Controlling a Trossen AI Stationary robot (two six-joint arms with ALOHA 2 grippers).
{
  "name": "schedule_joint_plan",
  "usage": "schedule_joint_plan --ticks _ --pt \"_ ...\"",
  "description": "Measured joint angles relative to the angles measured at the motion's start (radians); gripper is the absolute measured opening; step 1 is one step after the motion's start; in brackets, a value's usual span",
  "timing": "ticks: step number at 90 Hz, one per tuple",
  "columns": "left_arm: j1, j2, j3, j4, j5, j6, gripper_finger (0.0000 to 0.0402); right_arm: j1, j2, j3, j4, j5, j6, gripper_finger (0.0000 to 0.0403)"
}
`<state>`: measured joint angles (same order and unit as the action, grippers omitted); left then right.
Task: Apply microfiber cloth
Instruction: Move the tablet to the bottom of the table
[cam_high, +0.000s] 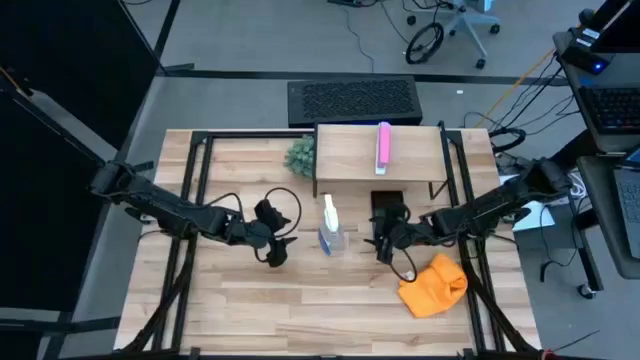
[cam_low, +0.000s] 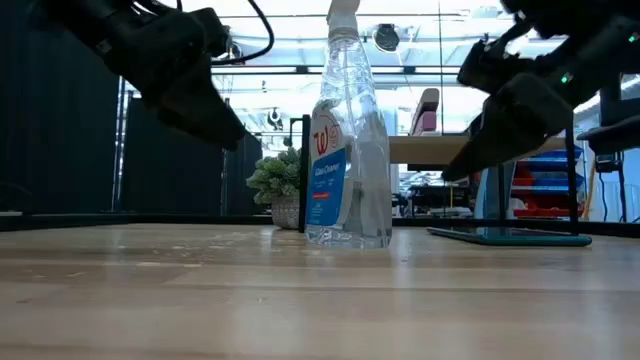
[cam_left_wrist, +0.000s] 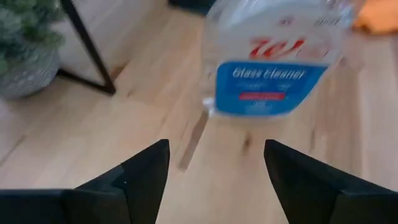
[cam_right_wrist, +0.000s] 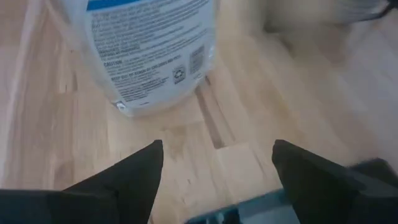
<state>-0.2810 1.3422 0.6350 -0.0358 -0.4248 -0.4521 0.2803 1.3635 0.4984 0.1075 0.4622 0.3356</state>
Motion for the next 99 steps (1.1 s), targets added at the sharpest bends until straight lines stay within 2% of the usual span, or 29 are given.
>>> schedule_joint_plan --ticks 23,35,52,59,65,73,84,91,99 --pt "0.025 0.118 -0.001 0.174 0.003 0.068 0.0249 -0.031 0.189 0.0 0.359 -0.1 -0.075 0.0286" --pt "0.026 0.122 -0.001 0.108 0.003 0.048 0.0249 -0.029 0.255 0.023 0.396 -0.103 -0.043 0.0286" --pt "0.013 0.059 -0.001 -0.036 0.0 -0.035 0.0249 -0.03 0.357 0.146 0.382 -0.106 -0.042 0.0286" --pt "-0.002 0.029 -0.001 -0.059 -0.003 -0.048 0.0249 -0.031 0.376 0.194 0.312 -0.148 -0.063 0.0286" --pt "-0.019 0.0 0.0 -0.066 -0.004 -0.068 0.0249 -0.03 0.354 0.232 0.156 -0.182 -0.056 0.0286" --pt "-0.048 -0.032 0.0 -0.104 -0.005 -0.107 0.0249 -0.03 0.268 0.266 -0.124 -0.179 -0.003 0.0285" --pt "-0.077 -0.058 0.0 -0.111 -0.007 -0.146 0.0249 -0.024 0.126 0.242 -0.408 -0.122 0.105 0.0277" --pt "-0.095 -0.06 0.0 -0.097 -0.007 -0.169 0.0249 -0.01 0.049 0.195 -0.498 -0.068 0.168 0.0273" --pt "-0.117 -0.057 0.0 -0.094 -0.009 -0.197 0.0249 0.006 -0.014 0.115 -0.482 -0.068 0.223 0.027"
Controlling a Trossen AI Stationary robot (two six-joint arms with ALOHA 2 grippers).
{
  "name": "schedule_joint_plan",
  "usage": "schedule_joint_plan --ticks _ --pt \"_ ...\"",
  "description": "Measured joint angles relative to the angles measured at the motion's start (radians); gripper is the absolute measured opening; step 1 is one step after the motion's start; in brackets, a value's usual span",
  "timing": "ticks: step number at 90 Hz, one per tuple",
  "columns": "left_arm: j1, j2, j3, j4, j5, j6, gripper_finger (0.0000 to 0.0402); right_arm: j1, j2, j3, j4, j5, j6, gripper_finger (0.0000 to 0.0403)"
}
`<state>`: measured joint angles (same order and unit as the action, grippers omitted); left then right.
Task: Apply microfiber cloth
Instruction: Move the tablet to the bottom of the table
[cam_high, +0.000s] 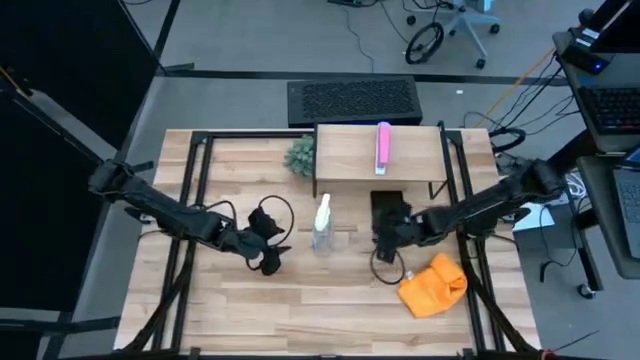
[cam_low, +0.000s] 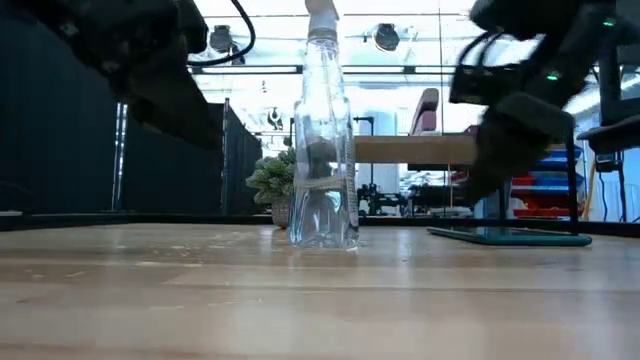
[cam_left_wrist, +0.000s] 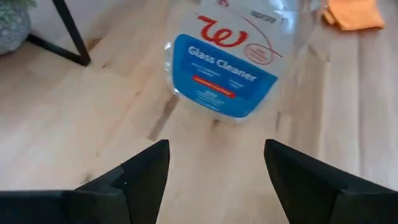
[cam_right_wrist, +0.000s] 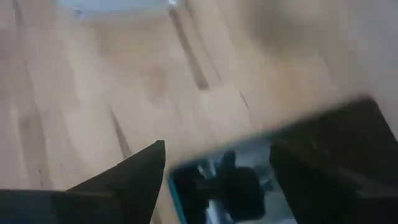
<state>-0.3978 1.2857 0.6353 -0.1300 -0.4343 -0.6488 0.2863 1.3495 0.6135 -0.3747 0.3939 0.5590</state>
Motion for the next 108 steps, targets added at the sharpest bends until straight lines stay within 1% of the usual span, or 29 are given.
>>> schedule_joint_plan --ticks 12,18,25,35,41,51,60,66,75,79,84,89,98,103,108 --pt "-0.05 0.031 0.0 0.036 0.0 -0.075 0.0249 0.052 -0.015 -0.12 0.098 -0.017 0.072 0.027" --pt "-0.082 0.057 0.0 0.09 0.0 -0.106 0.0249 0.083 -0.005 -0.147 0.198 -0.043 0.102 0.0269" --pt "-0.119 0.095 0.0 0.155 0.0 -0.15 0.0247 0.126 0.023 -0.159 0.256 -0.048 0.157 0.0269" --pt "-0.168 0.172 0.018 0.246 -0.017 -0.205 0.0236 0.197 0.086 -0.154 0.379 -0.038 0.211 0.0269" --pt "-0.185 0.233 0.048 0.281 -0.02 -0.213 0.0225 0.233 0.137 -0.141 0.462 -0.044 0.226 0.0269" --pt "-0.199 0.335 0.119 0.285 -0.016 -0.236 0.0205 0.277 0.231 -0.107 0.574 -0.049 0.252 0.0269" --pt "-0.201 0.414 0.199 0.287 0.015 -0.236 0.019 0.32 0.309 -0.054 0.669 -0.099 0.261 0.0269" --pt "-0.201 0.456 0.251 0.282 0.019 -0.225 0.0183 0.347 0.346 -0.003 0.696 -0.14 0.25 0.0269" --pt "-0.2 0.506 0.324 0.279 0.022 -0.181 0.0175 0.376 0.355 0.075 0.644 -0.208 0.224 0.0269" --pt "-0.197 0.523 0.352 0.281 0.021 -0.171 0.0174 0.387 0.326 0.107 0.593 -0.223 0.232 0.0269" --pt "-0.193 0.545 0.384 0.28 0.022 -0.165 0.0173 0.406 0.268 0.137 0.514 -0.213 0.272 0.0269" --pt "-0.188 0.567 0.415 0.281 0.021 -0.162 0.0173 0.432 0.204 0.143 0.404 -0.168 0.352 0.0269" --pt "-0.172 0.615 0.471 0.28 0.016 -0.157 0.0173 0.489 0.108 0.125 0.187 -0.033 0.56 0.0269" --pt "-0.163 0.647 0.503 0.279 0.015 -0.162 0.0173 0.512 0.058 0.106 0.122 0.026 0.696 0.0269" --pt "-0.154 0.685 0.54 0.28 0.014 -0.178 0.0173 0.53 0.032 0.073 0.099 0.05 0.817 0.0269"
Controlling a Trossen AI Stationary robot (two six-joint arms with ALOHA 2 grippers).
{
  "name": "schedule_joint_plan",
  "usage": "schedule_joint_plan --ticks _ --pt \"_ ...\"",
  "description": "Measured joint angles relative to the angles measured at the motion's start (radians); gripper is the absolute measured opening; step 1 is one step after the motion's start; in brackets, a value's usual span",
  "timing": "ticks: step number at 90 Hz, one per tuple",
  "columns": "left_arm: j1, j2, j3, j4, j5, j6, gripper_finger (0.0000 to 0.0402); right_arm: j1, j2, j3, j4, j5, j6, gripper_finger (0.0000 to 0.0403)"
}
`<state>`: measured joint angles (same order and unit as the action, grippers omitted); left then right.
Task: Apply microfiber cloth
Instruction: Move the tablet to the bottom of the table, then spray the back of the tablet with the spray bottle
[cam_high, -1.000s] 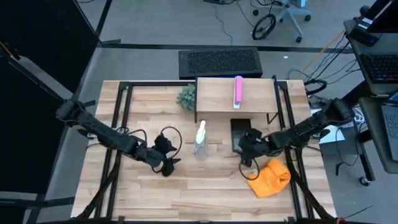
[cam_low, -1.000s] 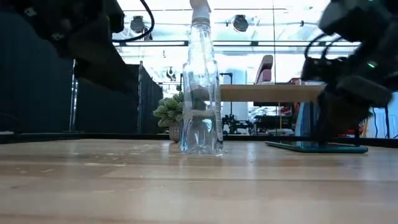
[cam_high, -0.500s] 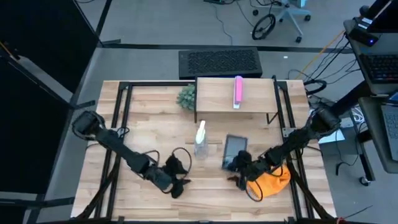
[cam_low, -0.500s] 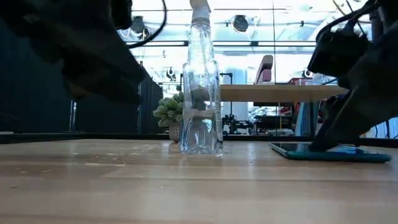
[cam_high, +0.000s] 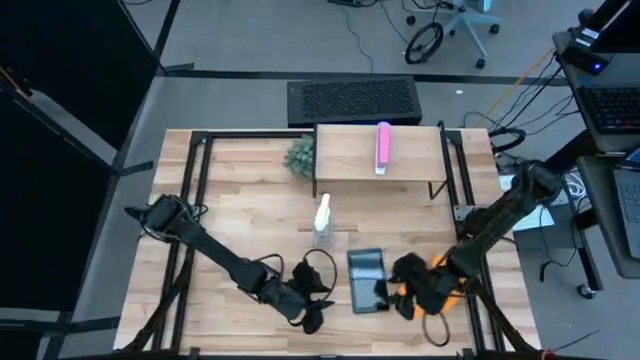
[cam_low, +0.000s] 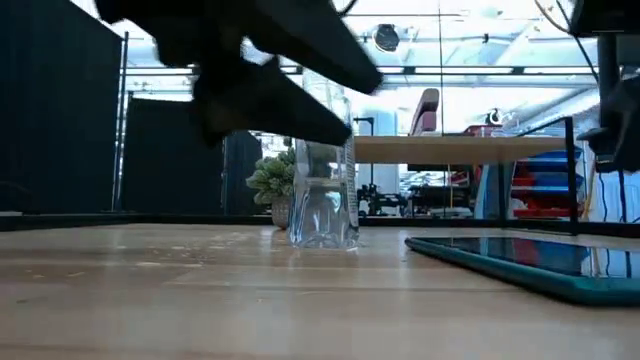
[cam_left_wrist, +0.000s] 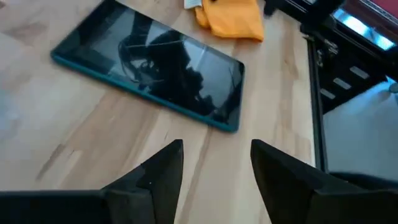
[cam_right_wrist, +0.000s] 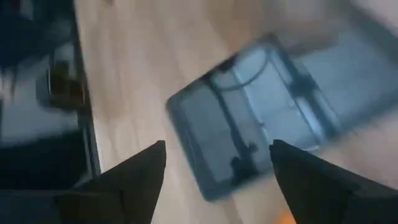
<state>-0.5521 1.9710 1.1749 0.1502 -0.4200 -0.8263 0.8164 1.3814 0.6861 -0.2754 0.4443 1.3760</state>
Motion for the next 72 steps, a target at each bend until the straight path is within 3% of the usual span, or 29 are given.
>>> schedule_joint_plan --ticks 11,25,42,72 --pt "0.019 0.085 0.064 -0.001 -0.018 -0.006 0.0173 0.004 0.004 -0.096 0.071 0.004 0.183 0.0269" --pt "0.045 0.174 0.129 0.0 -0.02 -0.014 0.0172 -0.031 0.053 -0.154 0.124 0.003 0.282 0.0269" --pt "0.073 0.261 0.183 0.005 -0.027 -0.031 0.0172 -0.063 0.133 -0.147 0.253 -0.039 0.281 0.0269" --pt "0.064 0.301 0.197 0.049 -0.012 -0.022 0.0172 -0.085 0.282 -0.151 0.57 0.006 0.225 0.0269"
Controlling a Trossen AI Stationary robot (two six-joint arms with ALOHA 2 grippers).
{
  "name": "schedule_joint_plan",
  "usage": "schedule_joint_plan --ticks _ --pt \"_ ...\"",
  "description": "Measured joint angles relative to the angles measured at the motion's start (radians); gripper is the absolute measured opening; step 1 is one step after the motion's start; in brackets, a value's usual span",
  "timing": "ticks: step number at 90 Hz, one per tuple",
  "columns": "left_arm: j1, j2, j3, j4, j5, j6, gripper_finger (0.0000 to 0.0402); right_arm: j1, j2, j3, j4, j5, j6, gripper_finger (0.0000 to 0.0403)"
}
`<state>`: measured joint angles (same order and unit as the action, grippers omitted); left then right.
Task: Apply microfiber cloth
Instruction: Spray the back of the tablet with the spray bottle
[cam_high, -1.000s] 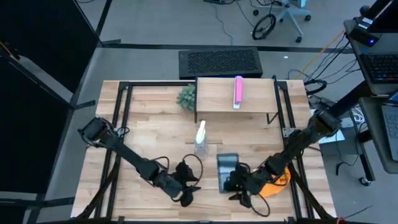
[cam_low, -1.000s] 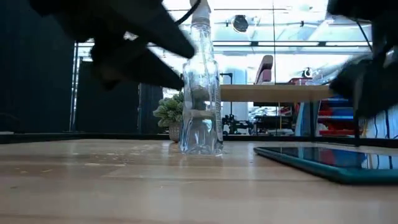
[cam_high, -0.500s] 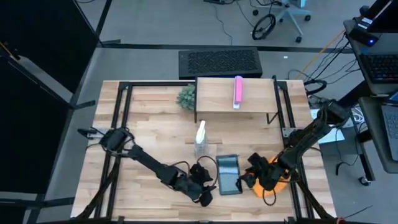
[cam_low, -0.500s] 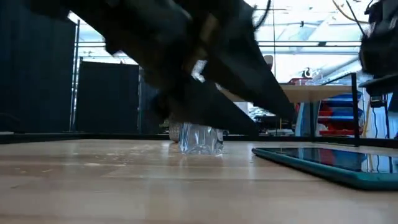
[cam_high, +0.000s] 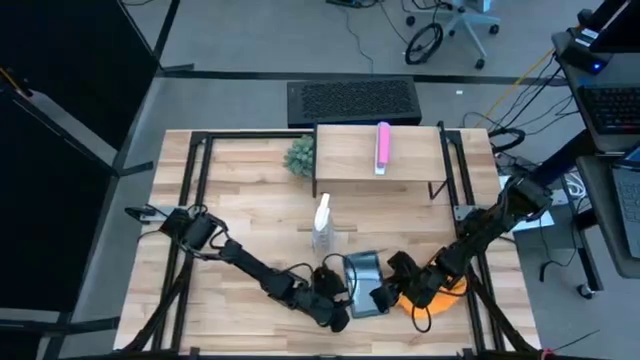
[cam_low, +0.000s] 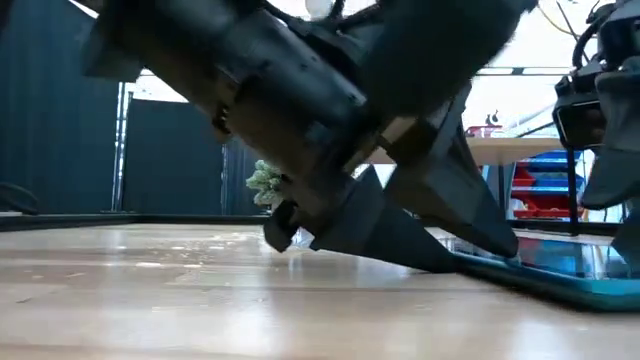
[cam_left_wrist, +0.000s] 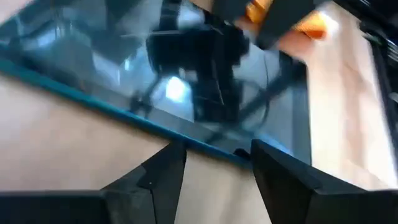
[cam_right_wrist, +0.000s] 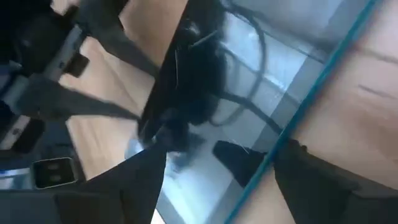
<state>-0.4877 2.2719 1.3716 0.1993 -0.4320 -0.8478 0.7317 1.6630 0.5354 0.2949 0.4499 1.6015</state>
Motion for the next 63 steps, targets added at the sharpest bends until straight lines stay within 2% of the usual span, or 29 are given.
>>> schedule_joint_plan --ticks 12,23,34,50,54,63 --pt "0.006 0.004 0.002 0.028 0.022 0.028 0.0172 0.002 0.026 0.002 0.122 0.036 -0.075 0.0261" --pt "0.005 0.005 0.002 0.026 0.022 0.052 0.0172 0.0 0.037 0.002 0.175 0.03 -0.137 0.0231" --pt "0.005 0.005 0.001 0.029 0.021 0.052 0.0172 0.002 0.037 0.002 0.17 0.009 -0.169 0.0167" --pt "-0.011 -0.027 -0.003 0.007 0.036 0.066 0.0172 0.011 0.016 0.005 0.193 0.001 -0.257 0.0029" --pt "-0.019 -0.043 -0.004 -0.003 0.042 0.068 0.0173 0.017 0.004 0.005 0.191 0.004 -0.306 0.0017" --pt "-0.044 -0.106 -0.005 -0.034 0.041 0.059 0.0173 0.024 -0.041 0.019 0.129 0.002 -0.395 0.0016"
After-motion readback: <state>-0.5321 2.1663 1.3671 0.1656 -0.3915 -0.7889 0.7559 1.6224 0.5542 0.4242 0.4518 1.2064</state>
